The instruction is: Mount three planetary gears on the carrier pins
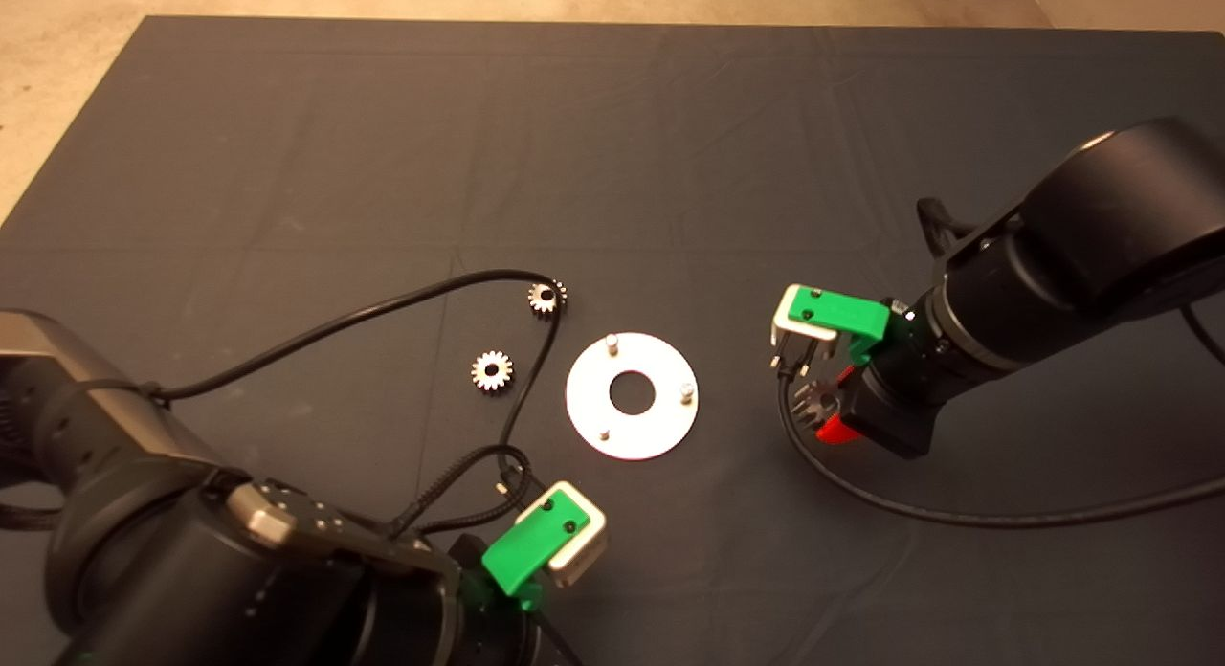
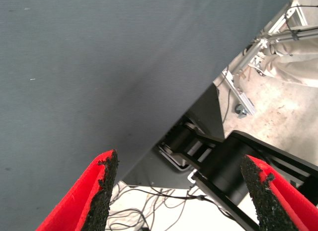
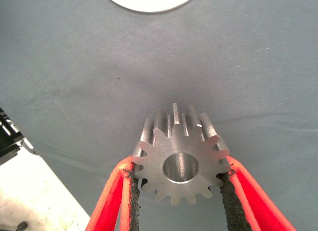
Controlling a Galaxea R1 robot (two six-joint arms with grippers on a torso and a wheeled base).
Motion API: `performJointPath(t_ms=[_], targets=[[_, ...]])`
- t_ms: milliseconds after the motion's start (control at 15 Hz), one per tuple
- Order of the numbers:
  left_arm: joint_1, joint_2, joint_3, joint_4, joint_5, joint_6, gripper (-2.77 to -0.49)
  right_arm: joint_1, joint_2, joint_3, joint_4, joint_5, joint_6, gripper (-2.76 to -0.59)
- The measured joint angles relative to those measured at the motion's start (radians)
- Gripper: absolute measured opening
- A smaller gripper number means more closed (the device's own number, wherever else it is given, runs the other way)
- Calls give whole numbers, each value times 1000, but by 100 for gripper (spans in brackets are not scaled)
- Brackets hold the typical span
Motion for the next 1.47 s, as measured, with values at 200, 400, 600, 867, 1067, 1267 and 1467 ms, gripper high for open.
performJointPath(t_ms=[200, 400, 600, 867, 1067, 1267, 1467], targets=[[-2, -1, 0, 0, 5, -3, -153, -9, 4, -16, 0, 39, -1, -246], [-2, -1, 0, 0, 6, -3, -153, -17, 14, -16, -5, 60, -4, -246], [-3, -1, 0, 0, 5, -8, -153, -27, 85, -46, -14, 58, -4, -247], [-2, -1, 0, 0, 2, -18, -153, -27, 160, -144, -26, 57, -5, -246], [-2, 1, 0, 0, 0, -19, -153, -28, 178, -144, -26, 24, -5, -247], [-2, 2, 0, 0, -3, -20, -153, -28, 256, -163, -26, -31, -6, -247], [-3, -1, 0, 0, -5, -21, -153, -28, 290, -207, -26, -41, -29, -247]])
